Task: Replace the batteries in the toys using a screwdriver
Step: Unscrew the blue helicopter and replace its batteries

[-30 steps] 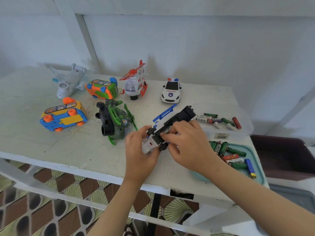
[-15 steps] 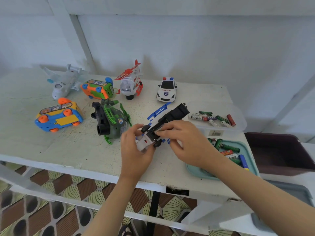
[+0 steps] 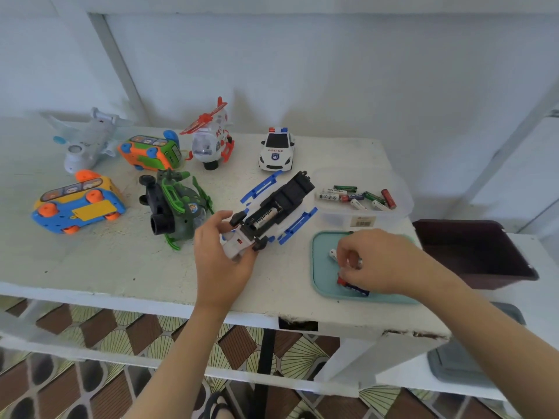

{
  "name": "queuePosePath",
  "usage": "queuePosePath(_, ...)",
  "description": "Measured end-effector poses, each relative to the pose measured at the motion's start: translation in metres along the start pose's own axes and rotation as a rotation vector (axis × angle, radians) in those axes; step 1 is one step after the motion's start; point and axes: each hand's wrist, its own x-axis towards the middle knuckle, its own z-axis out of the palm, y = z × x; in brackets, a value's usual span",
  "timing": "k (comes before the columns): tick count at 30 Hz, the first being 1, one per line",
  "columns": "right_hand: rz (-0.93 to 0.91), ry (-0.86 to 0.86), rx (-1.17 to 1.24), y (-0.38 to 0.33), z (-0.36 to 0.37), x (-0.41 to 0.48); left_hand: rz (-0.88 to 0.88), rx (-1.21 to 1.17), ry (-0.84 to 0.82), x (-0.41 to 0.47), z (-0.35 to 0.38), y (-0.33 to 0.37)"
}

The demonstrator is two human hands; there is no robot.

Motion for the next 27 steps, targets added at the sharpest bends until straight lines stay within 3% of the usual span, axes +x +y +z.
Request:
queuePosePath(4, -0.027, -0.035, -0.047, -0.005, 0.008, -0.004, -0.006, -0.018, 0.003, -0.001, -0.001, 0.002)
queuePosePath(11, -0.087, 0.059, -0.119, -0.011, 0.015, 0.001, -0.016, -0.006, -0.007, -0.002, -0.002, 0.003)
queuePosePath(20, -0.374, 0.424, 0.312, -0.032, 0.007, 0.021, -0.028, 0.006, -0.008, -0.002, -0.002, 0.004)
queuePosePath(27, -0.544, 0.699, 0.281, -0.053, 0.010, 0.051, -0.044, -0.051, -0.004, -0.002, -0.003, 0.008)
